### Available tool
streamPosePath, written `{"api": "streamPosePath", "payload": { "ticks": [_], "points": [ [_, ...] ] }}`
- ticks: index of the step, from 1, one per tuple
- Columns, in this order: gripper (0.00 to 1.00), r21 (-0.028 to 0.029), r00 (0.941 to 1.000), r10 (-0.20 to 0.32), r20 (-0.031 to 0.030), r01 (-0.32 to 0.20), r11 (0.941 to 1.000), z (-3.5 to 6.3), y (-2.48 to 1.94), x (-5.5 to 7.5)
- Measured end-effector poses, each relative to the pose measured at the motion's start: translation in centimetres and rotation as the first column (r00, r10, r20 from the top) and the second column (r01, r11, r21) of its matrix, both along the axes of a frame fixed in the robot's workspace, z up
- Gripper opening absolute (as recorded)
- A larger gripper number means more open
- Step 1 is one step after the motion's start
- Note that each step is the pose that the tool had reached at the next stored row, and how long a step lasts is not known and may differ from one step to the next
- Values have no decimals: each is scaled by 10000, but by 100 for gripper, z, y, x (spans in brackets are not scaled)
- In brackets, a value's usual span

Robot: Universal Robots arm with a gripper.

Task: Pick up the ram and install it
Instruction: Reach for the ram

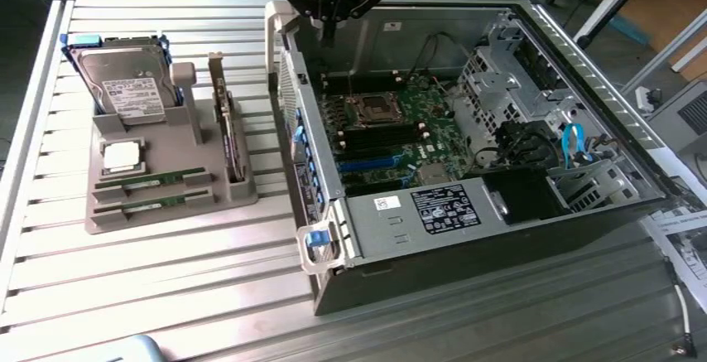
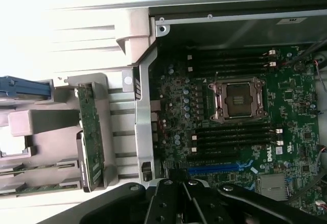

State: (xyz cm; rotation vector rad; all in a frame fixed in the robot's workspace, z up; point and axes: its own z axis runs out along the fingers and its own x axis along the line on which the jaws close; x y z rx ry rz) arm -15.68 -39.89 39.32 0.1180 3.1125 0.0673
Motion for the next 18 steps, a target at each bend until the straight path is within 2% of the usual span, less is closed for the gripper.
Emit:
{"api": "streamPosePath", "payload": {
  "ticks": [18],
  "points": [
    [11,0,10000,0,0,0,10000,-2,0,-163]
  ]
}}
